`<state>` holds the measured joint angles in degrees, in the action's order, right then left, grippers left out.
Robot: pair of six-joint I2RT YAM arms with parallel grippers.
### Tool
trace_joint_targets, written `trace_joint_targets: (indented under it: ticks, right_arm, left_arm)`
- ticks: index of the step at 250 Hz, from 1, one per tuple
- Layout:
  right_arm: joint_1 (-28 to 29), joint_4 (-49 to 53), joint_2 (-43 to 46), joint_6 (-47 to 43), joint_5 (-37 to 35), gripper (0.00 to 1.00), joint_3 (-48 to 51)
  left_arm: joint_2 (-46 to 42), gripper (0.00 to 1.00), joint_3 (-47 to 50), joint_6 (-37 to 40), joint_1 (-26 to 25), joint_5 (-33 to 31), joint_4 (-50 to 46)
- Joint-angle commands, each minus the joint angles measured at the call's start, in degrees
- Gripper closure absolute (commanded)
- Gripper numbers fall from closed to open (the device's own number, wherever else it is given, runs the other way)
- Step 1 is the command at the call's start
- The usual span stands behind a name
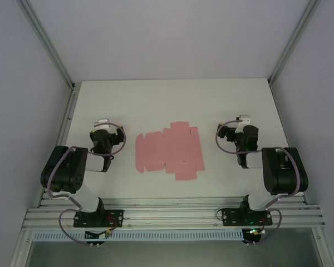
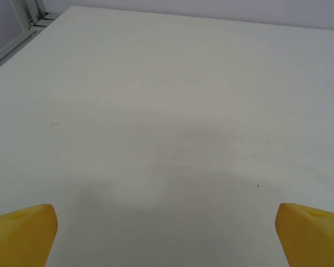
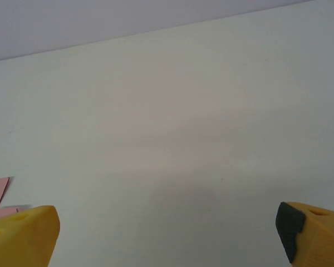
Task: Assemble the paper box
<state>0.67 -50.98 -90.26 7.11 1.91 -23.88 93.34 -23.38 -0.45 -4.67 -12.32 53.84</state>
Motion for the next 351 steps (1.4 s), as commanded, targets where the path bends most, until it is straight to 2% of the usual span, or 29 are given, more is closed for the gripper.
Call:
trace_joint_targets:
  ticks: [1, 88, 117, 155, 178, 197, 235, 263, 302, 329, 351]
  right_arm:
    - [-0.58, 0.53, 1.56, 1.23, -0.77, 0.0, 0.68]
    - [-0.6, 2.9, 1.92, 0.67, 1.05, 0.0, -0.43]
    - [-0.58, 9.95, 5.17, 1.28, -1.52, 0.0, -2.88]
    - [-0.58, 22.33, 13.5, 2.53, -2.16, 0.0, -5.98]
    - [-0.57, 29.33, 17.87, 5.53, -2.66, 0.0, -8.28]
    - [-0.62, 32.14, 20.07, 6.84, 0.5, 0.0, -9.31]
    - [0.14, 43.53, 22.75, 13.45, 2.58, 0.0, -13.55]
    - [4.84, 56.92, 21.07, 17.45, 3.5, 0.0, -20.4]
    - [17.17, 71.23, 13.72, 19.96, 0.95, 0.01, -29.47]
    - [23.73, 75.81, 5.66, 21.8, 2.88, 0.11, -35.07]
    - [26.16, 77.22, -1.61, 22.63, 7.58, 0.23, -38.48]
  left_arm:
    - [-1.94, 0.0, 0.86, -0.77, 0.71, 1.44, -1.12]
    - [-2.39, 0.0, 0.85, -0.48, 0.71, 2.34, -1.35]
    - [-7.1, 0.0, -3.91, 0.28, 0.71, 4.2, -13.75]
    - [-16.37, 0.0, -6.44, -4.78, 0.79, -1.69, -25.57]
    - [-22.29, 0.0, -7.13, -8.03, 0.89, 4.48, -30.1]
    - [-25.02, 0.0, -10.39, -10.46, 0.8, 9.17, -37.49]
    - [-25.58, 0.0, -17.34, -17.92, 0.76, 9.85, -53.85]
    - [-24.82, 0.0, -19.87, -21.86, 0.52, 13.4, -63.11]
    - [-22.33, 0.0, -21.45, -23.93, -0.46, 22.42, -70.24]
    - [-20.74, 0.0, -21.01, -25.35, -1.68, 25.42, -72.39]
    - [-18.48, 0.0, -21.05, -25.91, -2.9, 28.67, -72.64]
